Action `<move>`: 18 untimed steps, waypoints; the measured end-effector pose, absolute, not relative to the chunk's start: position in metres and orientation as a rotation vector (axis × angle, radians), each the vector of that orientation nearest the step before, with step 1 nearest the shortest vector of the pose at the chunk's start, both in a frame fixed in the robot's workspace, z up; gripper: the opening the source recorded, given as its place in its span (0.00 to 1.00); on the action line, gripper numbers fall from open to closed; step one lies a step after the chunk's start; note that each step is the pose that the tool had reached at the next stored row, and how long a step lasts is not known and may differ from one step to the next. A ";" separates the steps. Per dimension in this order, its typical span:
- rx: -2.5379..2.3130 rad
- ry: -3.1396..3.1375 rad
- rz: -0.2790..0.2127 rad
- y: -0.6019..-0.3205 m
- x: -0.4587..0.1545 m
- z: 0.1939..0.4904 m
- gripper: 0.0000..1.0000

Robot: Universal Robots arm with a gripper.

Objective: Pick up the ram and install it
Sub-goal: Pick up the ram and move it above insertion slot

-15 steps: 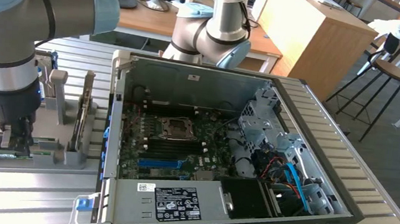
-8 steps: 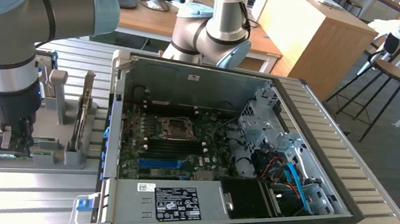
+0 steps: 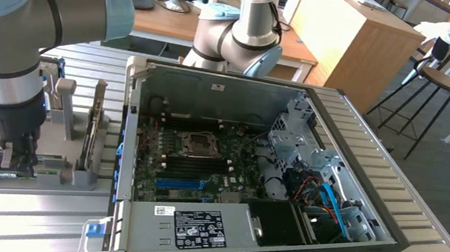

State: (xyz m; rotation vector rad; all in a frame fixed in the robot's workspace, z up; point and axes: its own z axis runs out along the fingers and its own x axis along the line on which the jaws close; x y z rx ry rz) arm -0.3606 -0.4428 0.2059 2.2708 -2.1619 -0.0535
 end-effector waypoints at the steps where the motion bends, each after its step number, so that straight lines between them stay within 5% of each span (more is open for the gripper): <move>1: 2.271 -2.162 -0.053 -0.443 -0.361 0.206 0.30; 18: 2.271 -2.162 -0.053 -0.444 -0.361 0.202 0.30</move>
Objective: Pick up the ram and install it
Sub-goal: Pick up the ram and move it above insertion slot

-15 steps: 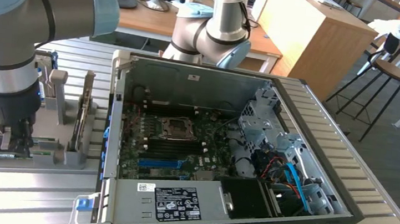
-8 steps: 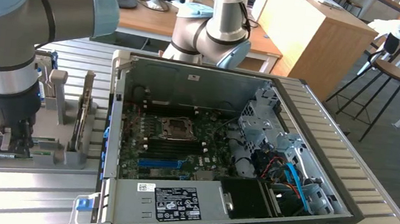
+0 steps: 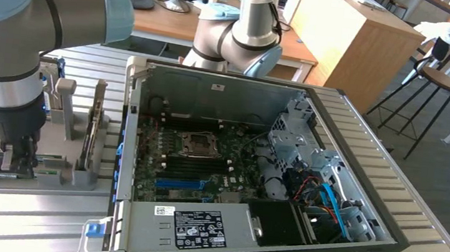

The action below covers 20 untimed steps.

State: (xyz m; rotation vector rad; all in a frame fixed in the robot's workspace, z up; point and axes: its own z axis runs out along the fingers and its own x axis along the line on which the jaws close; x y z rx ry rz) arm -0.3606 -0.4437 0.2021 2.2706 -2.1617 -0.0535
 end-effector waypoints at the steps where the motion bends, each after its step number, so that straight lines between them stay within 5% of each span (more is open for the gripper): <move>1: 2.271 -2.162 -0.053 -0.444 -0.361 0.202 0.30; 18: 2.271 -2.162 -0.053 -0.444 -0.361 0.202 0.20; 20: 2.271 -2.162 -0.053 -0.444 -0.361 0.202 0.11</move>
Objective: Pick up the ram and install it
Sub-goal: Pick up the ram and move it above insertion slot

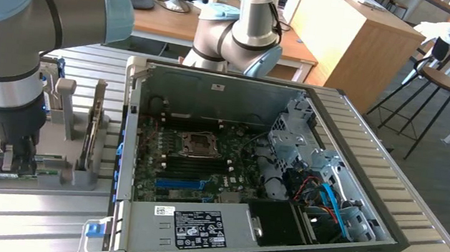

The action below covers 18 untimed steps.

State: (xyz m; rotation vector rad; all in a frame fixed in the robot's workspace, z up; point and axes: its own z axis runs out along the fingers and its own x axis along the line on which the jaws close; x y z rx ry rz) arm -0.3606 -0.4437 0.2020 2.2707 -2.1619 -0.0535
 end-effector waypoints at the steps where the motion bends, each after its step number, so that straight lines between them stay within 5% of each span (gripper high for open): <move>1: 2.271 -2.162 -0.053 -0.444 -0.361 0.202 0.11; 18: 2.271 -2.162 -0.054 -0.444 -0.361 0.202 0.11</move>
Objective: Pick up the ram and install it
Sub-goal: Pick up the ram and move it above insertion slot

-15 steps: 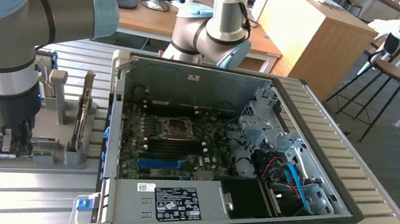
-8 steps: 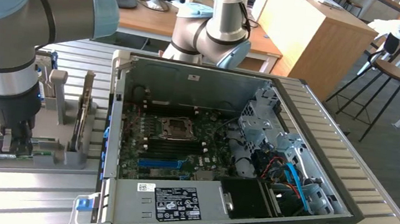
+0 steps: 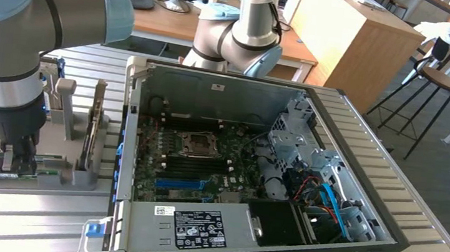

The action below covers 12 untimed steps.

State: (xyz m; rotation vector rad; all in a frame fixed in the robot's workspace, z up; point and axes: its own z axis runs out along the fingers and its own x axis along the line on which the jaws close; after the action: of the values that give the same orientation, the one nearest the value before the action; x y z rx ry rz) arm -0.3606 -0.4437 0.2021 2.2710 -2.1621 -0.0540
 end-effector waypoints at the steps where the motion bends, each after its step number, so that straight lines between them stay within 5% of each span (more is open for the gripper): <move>1: 2.271 -2.162 -0.054 -0.444 -0.361 0.202 0.11; 12: 2.271 -2.162 -0.054 -0.443 -0.361 0.203 0.11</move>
State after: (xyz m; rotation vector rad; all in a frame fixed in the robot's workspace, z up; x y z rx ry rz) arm -0.3606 -0.4434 0.2032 2.2711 -2.1622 -0.0543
